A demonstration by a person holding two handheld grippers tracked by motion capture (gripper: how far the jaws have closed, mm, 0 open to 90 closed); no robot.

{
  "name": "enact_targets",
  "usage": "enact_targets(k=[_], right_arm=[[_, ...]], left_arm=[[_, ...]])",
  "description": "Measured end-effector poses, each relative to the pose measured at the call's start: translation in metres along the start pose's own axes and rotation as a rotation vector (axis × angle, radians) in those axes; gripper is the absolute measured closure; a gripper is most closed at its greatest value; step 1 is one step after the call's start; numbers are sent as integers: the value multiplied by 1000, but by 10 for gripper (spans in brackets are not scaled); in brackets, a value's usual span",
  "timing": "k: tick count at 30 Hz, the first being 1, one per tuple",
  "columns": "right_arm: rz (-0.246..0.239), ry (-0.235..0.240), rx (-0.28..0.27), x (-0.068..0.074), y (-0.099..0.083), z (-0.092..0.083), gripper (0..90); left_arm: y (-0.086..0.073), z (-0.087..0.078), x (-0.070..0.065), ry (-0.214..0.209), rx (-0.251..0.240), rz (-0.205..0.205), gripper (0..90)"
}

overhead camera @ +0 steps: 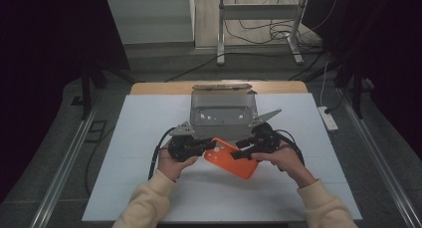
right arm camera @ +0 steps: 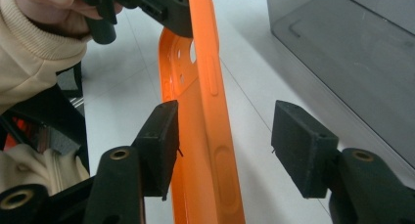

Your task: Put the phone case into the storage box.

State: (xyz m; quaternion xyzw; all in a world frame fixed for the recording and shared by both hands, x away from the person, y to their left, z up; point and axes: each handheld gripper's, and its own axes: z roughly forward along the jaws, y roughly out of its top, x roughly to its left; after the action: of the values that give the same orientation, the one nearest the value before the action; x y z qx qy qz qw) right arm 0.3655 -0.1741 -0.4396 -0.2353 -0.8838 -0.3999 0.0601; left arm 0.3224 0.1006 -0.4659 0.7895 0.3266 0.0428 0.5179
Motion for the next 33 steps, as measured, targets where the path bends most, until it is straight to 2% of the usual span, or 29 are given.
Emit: enact_targets(k=[2, 8, 13, 15, 20, 23, 30, 33], right_arm=[[7, 14, -8, 0, 0, 0, 497], [15, 41, -6, 1, 0, 1, 531], [1, 26, -1, 2, 0, 2, 625], [7, 41, -5, 2, 0, 2, 656], [18, 36, -18, 0, 0, 0, 755], [25, 52, -19, -1, -1, 0, 770], [9, 48, -15, 2, 0, 0, 794], [-4, 40, -16, 4, 0, -1, 798]], left_arm=[[0, 0, 0, -2, -1, 1, 824], [0, 1, -1, -3, 0, 3, 824], [0, 1, -1, -4, -2, 4, 823], [0, 0, -1, -5, -2, 5, 824], [0, 0, 0, -6, -9, 3, 822], [-1, 0, 1, -7, -7, 2, 823], [-1, 0, 3, -23, -17, -6, 810], [-1, -1, 3, -21, -32, -4, 732]])
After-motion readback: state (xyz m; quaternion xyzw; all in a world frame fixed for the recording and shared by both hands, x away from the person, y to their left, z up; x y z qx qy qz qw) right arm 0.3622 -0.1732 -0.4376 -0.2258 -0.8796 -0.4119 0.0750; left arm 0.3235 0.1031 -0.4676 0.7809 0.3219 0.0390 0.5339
